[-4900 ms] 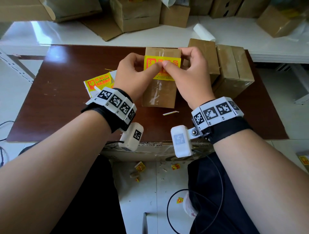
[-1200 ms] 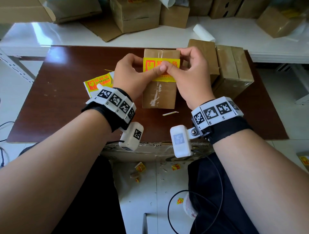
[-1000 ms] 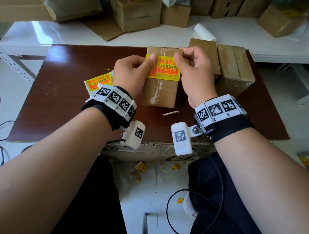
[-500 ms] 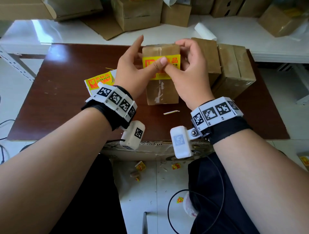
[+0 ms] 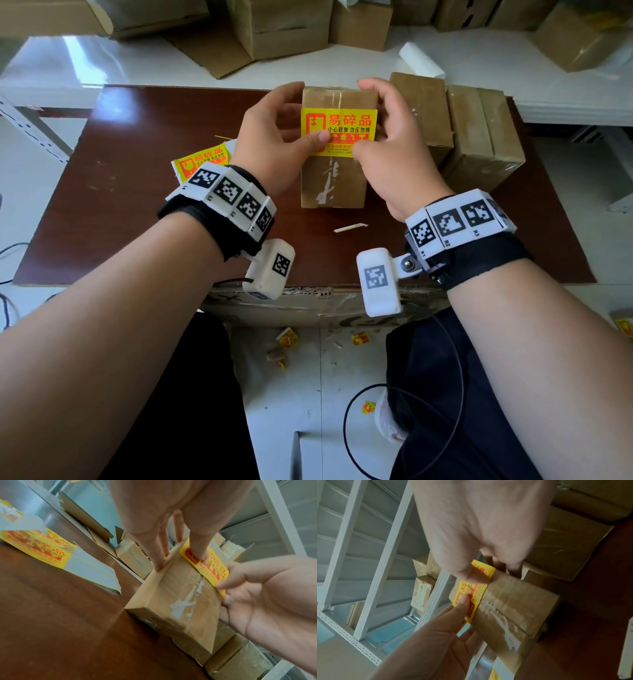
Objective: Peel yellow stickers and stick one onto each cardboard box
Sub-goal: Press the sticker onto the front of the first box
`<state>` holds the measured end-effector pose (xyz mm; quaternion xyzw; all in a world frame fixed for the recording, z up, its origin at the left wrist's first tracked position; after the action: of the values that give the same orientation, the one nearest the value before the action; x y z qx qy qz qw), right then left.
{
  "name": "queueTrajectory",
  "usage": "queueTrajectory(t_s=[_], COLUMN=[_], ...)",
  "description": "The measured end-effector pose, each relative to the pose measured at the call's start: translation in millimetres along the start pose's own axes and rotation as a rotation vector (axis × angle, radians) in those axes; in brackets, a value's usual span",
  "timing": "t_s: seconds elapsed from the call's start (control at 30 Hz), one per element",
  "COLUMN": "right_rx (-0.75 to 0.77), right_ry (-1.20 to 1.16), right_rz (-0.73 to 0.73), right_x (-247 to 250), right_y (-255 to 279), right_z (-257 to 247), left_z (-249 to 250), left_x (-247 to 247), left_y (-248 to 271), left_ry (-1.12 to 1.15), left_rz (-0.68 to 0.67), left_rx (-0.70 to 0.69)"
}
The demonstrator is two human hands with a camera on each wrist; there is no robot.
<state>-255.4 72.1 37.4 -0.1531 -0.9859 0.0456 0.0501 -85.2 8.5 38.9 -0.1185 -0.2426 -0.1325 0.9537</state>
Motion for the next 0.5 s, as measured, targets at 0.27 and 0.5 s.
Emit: queueTrajectory(t_s=[0.27,0.5], right_rx=[-0.031,0.136], right_ry=[0.017,0.071], right_rz=[-0.036,0.053], right_x=[1,1], right_y=[6,12], right_z=[-3,-14], left_z=[-7,-16], left_x=[-2,-12], left_y=[1,7], left_ry=[0.148,-0.022], left_rz=[-0.253,-0.172], left_rx=[0.057,0.215])
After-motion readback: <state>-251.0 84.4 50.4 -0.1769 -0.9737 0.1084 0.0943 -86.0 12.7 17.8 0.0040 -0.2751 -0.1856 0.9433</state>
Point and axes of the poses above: each hand's wrist, its own y-axis away from the middle knuckle, its own x-axis out of the back of the hand, z = x × y, the point moved 7 cm from there along -y, towards the middle knuckle, and after that the axes turned 11 degrees about -y, right-handed, at the moved point
